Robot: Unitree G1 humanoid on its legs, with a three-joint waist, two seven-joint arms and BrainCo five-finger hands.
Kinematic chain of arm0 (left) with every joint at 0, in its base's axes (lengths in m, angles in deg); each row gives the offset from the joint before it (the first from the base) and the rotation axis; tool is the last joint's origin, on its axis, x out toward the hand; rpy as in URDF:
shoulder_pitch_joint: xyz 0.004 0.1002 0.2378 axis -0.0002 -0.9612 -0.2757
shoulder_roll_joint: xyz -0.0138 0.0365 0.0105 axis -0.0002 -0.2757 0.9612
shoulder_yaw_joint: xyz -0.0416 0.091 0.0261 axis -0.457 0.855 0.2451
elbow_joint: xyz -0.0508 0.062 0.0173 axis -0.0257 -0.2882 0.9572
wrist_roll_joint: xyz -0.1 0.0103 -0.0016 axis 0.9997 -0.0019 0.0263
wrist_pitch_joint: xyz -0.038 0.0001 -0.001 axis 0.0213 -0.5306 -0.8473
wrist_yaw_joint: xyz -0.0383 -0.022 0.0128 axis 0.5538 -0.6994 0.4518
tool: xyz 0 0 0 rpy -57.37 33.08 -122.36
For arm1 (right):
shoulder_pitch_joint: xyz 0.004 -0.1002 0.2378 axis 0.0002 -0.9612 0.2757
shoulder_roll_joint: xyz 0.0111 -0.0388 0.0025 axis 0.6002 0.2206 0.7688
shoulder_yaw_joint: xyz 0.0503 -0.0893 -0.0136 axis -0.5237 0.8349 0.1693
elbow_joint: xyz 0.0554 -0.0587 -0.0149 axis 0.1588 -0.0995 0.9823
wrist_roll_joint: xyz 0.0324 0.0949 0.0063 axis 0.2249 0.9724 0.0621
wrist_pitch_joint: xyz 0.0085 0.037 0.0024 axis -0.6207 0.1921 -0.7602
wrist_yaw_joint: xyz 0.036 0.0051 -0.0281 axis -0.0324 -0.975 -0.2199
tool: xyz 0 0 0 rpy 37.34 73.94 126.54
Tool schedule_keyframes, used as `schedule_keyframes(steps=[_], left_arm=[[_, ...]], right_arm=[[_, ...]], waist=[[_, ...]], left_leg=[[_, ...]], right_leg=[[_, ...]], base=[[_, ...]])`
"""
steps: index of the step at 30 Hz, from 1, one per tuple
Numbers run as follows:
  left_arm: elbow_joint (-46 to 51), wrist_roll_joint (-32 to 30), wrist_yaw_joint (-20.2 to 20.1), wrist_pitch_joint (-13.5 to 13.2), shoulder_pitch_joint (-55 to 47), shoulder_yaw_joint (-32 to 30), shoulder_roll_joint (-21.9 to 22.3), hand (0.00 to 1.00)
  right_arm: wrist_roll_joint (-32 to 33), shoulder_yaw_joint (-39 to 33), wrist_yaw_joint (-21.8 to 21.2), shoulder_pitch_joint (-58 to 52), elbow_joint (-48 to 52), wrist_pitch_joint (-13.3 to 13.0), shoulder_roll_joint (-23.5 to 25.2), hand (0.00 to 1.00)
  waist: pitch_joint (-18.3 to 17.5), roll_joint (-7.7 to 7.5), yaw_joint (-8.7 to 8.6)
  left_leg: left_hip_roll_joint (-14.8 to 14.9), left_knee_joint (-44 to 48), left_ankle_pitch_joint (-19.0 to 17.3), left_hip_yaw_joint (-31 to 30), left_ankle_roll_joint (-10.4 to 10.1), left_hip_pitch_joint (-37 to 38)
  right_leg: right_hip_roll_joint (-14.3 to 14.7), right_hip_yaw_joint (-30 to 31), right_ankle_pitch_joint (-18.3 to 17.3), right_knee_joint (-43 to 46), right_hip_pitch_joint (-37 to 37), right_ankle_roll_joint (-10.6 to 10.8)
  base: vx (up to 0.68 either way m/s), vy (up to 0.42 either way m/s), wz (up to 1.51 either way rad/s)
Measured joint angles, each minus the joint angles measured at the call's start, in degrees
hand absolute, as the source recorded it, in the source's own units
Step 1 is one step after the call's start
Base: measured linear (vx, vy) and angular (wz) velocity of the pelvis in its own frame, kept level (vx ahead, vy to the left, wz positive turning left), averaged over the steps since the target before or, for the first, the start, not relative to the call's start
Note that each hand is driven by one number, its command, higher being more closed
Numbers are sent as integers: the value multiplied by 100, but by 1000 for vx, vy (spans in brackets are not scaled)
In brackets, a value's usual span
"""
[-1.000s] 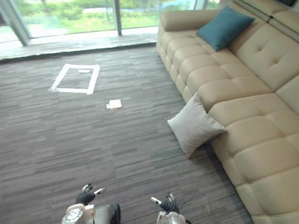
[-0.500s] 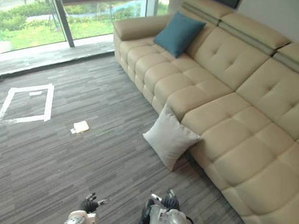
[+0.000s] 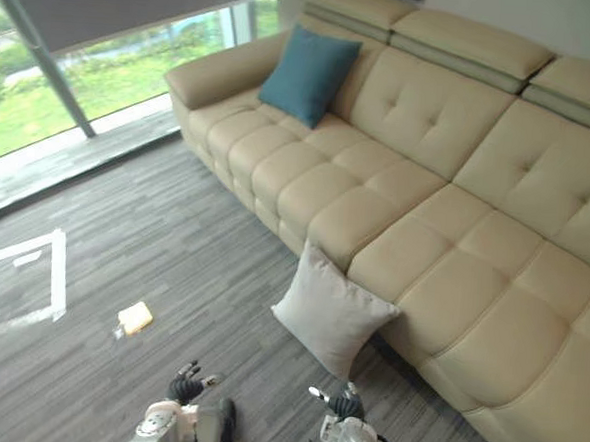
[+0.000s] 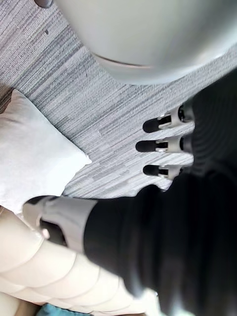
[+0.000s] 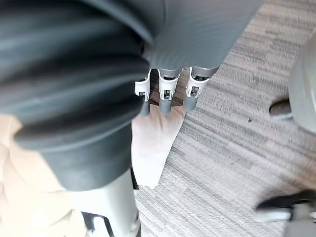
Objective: Pick up cushions and gather them together orderly.
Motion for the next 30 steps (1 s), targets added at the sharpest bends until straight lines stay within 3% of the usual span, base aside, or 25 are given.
schedule_keyframes(steps=[2,3,5,7,11,12,13,14,15,17,19,20,21,23,25,27,29,30], left_arm=[[-63,-7,-5,-1,34,18,-44,0],[-138,-9,-12,7,51,123,-69,0],[-193,-10,-27,22,42,235,-102,0],[-236,-6,-22,22,-16,232,-141,0],[-280,-3,-16,15,-19,231,-193,0],[-343,-4,-16,15,-24,232,-212,0],[-420,-6,-22,15,-7,271,-261,0],[-484,-11,-27,21,26,285,-270,0],[-558,-28,-36,39,88,284,-191,0],[-570,-134,-48,49,72,284,-96,0],[-506,-178,-50,52,83,260,-43,0],[-396,-176,-53,49,63,240,-15,0],[-278,-171,-53,43,53,207,30,0],[-153,-166,-54,12,-39,175,48,0],[-111,-117,-47,11,-47,165,48,0],[-111,-114,-45,10,-44,161,51,0],[-115,-112,-38,8,-60,153,76,0],[-143,-112,-35,1,-18,69,76,0]], right_arm=[[-11,9,4,-39,0,3,74,0],[-28,51,4,-51,48,9,67,0],[-50,74,0,-52,86,4,65,0],[-55,215,-8,-51,77,4,64,0],[-208,208,-7,-10,47,-14,64,0],[-209,208,-8,32,-4,-12,62,0],[-209,209,-10,64,-98,-18,65,0],[-209,205,-14,79,-131,-20,41,0],[-210,162,-12,187,-186,-17,-78,0],[-206,47,-5,194,-176,-22,-129,0],[-201,-81,-4,150,-175,-20,-125,0],[-196,-71,-4,96,-129,-20,-136,0],[-173,-42,-2,52,-110,-22,-177,0],[-135,-22,4,54,-112,-20,-196,0],[-81,-56,9,62,-107,-21,-180,0],[17,-83,29,67,-90,-23,-184,0],[16,-80,55,62,-86,-23,-202,0],[15,-73,61,62,-130,-4,-159,0]], waist=[[-26,-80,38],[-20,-87,20],[29,-31,-32],[28,-34,-18],[20,-34,-50],[18,-38,-59],[-5,-110,-77],[-18,-161,-100],[26,75,-139],[29,179,-198],[36,157,-196],[45,149,-199],[66,152,-166],[59,235,-122],[63,218,-111],[59,217,-99],[37,261,-61],[43,209,-3]], left_leg=[[0,106,-195,317,130,152],[-13,50,-284,480,272,382],[-11,-181,-430,584,318,774],[-32,-615,-456,891,359,1425],[1,-1072,-479,1148,278,1863],[8,-1138,-477,1263,201,1928],[-86,-1173,-470,1271,146,1967],[-140,-1177,-484,1244,97,1971],[24,-1169,-482,1233,-23,2012],[89,-1030,-477,1170,-34,2037],[270,-21,-488,957,-57,1717],[435,859,-447,832,-172,1388],[680,1954,-286,627,-451,931],[905,2627,-402,461,-480,596],[892,2042,-567,480,-275,489],[744,1086,-582,269,-228,478],[512,-199,-226,-127,-129,681],[391,-275,-160,-189,-390,796]], right_leg=[[-106,156,126,532,-260,202],[-177,263,385,1329,-597,311],[-258,228,626,2334,-1065,300],[-400,-131,419,2884,-1388,282],[-489,-1179,417,1908,-1643,249],[-422,-1451,564,1309,-1685,123],[-330,-1574,1082,636,-1630,-229],[-324,-1607,1071,496,-1612,-432],[-196,-1675,1111,373,-1465,-485],[-93,-1710,1034,238,-1321,-463],[-70,-1787,889,142,-1060,-470],[-41,-1804,780,147,-917,-471],[42,-1791,687,158,-766,-515],[152,-1689,607,160,-597,-548],[153,-1443,560,157,-594,-500],[144,-1180,533,176,-629,-409],[166,-891,493,328,-759,-260],[117,-639,450,448,-839,-172]], base=[[303,240,-84],[264,263,-72],[222,213,-54],[216,153,-53],[144,15,-35],[219,-85,-39],[230,-103,-33],[271,-146,-29],[200,-135,-15],[179,-146,-1],[149,-150,19],[101,-134,12],[112,-102,-5],[144,-36,-48],[94,21,-67],[142,127,-60],[164,214,-75],[143,209,-65]])
